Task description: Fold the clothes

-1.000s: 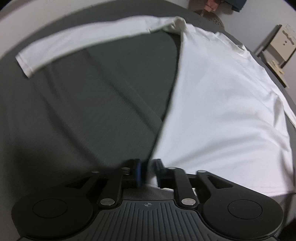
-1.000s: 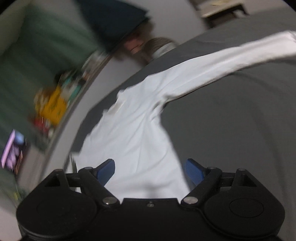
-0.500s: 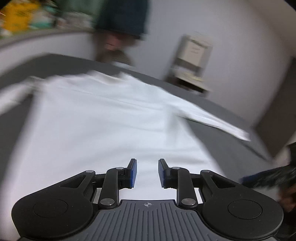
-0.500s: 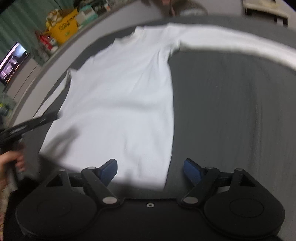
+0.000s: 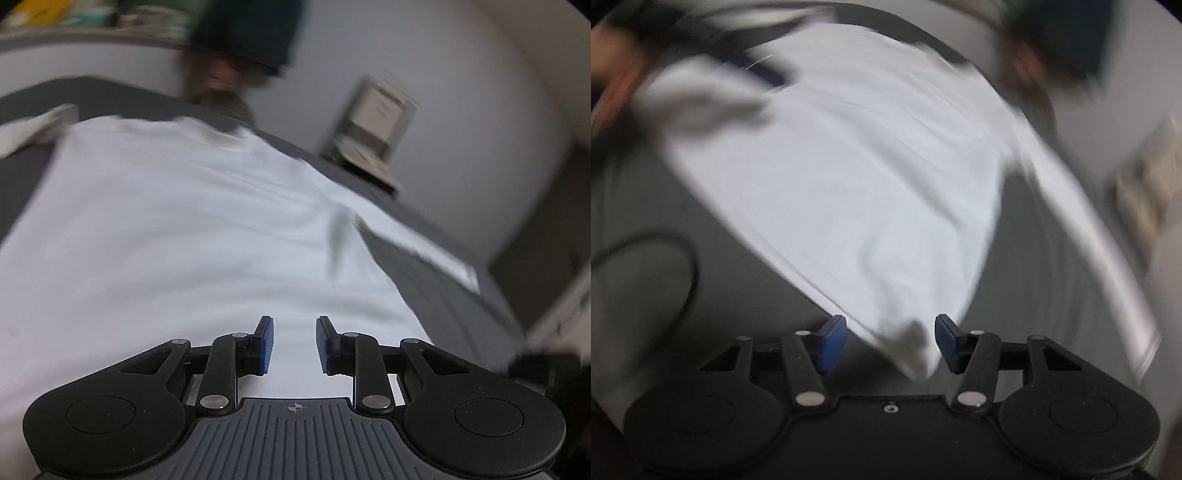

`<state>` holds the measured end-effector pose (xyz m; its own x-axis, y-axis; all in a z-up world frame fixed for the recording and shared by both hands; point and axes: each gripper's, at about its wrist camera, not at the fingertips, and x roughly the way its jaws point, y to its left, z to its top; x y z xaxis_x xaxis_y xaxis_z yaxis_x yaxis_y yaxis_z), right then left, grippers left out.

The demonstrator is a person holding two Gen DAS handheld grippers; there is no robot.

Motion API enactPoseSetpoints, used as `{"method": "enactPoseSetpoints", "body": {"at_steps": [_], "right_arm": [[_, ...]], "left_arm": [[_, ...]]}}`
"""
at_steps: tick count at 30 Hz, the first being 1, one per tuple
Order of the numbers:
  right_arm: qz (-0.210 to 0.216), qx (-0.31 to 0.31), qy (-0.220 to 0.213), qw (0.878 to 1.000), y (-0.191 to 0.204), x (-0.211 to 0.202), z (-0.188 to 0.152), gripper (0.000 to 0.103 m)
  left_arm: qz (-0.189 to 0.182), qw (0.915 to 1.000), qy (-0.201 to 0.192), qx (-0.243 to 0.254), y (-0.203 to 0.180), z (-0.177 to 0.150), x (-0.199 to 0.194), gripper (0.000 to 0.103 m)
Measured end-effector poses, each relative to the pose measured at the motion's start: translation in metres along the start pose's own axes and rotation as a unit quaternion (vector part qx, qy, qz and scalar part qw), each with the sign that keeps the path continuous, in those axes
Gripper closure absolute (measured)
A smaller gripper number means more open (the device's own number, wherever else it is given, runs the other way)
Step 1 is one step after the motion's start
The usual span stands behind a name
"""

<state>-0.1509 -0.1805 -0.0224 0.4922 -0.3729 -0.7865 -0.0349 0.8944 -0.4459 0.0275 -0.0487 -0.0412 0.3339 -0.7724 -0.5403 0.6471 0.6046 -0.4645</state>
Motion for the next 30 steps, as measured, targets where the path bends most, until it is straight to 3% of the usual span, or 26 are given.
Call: {"method": "enactPoseSetpoints", "body": {"at_steps": [2,4,6,11,24,30], "right_arm": [[-0.048,-0.112,-0.033,0.992,0.032,-0.002,0.003,0.062],[-0.082,-0.186,-0.054,0.978,0.054,0.0,0.003,0.066],[-0.063,-0.22,-0.054,0.972,0.066,0.003,0.006,0.069],[-0.062,-0.255,-0.055,0.963,0.084,0.01,0.015,0.069],[-0.063,-0.312,-0.089,0.944,0.107,0.012,0.027,0.069],[-0.098,-0.33,-0.118,0.931,0.119,0.022,0.026,0.071]], "left_arm": [[0.006,0.9996,-0.004,-0.027,0.017,0.0,-0.001,0.078],[0.011,0.9984,-0.008,-0.054,0.033,0.001,-0.003,0.078],[0.017,0.9965,-0.013,-0.081,0.05,0.001,-0.004,0.078],[0.011,0.9948,-0.03,-0.096,0.061,0.003,-0.002,0.078],[0.014,0.9929,-0.024,-0.116,0.069,0.006,-0.002,0.078],[0.022,0.9925,-0.029,-0.117,0.071,0.007,-0.006,0.078]]}}
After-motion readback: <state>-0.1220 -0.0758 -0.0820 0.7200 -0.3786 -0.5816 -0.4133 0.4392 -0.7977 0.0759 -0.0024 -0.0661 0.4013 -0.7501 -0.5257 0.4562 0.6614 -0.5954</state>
